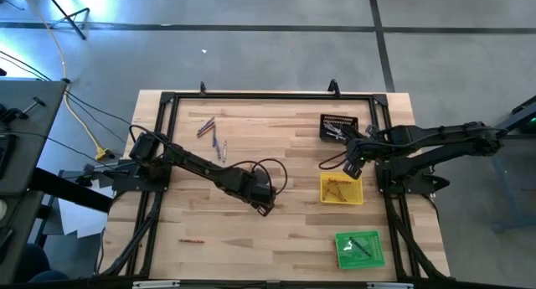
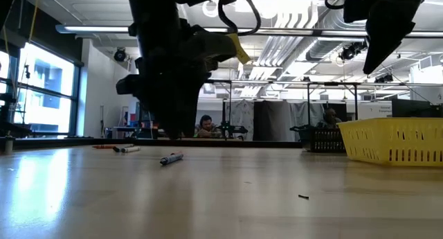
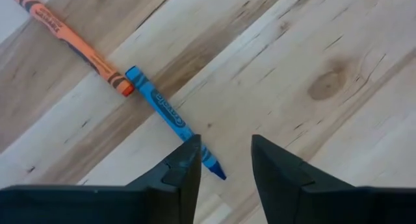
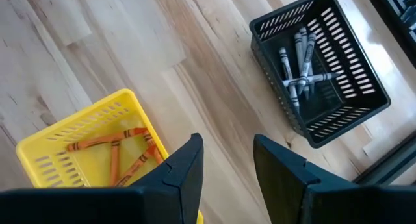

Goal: Sort crayons
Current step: Put the blue crayon into the green basket

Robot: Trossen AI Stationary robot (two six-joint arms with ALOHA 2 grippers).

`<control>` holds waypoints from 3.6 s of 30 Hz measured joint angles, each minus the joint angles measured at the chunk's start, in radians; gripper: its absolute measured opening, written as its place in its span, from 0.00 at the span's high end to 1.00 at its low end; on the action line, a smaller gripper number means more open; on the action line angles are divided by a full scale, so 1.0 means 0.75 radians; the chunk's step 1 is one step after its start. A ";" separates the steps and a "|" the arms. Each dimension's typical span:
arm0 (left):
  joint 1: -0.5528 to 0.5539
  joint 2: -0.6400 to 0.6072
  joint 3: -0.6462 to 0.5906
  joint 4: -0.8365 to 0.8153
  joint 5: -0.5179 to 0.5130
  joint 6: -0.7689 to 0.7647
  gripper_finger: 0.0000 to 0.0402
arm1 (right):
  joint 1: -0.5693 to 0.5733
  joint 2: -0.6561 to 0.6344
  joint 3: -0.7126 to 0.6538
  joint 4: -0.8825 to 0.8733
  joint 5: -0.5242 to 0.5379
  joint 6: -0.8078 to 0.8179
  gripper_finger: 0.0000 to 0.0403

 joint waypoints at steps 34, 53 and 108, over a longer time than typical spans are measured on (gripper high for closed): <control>0.030 -0.002 -0.184 0.099 -0.021 -0.185 0.80 | 0.000 0.000 0.000 0.001 -0.010 0.000 0.68; 0.037 -0.002 -0.177 0.107 0.084 -0.130 1.00 | 0.000 0.000 0.000 0.001 -0.009 0.000 0.68; -0.078 0.001 0.174 0.730 -0.320 0.866 1.00 | 0.018 0.000 0.000 0.458 0.172 0.061 0.68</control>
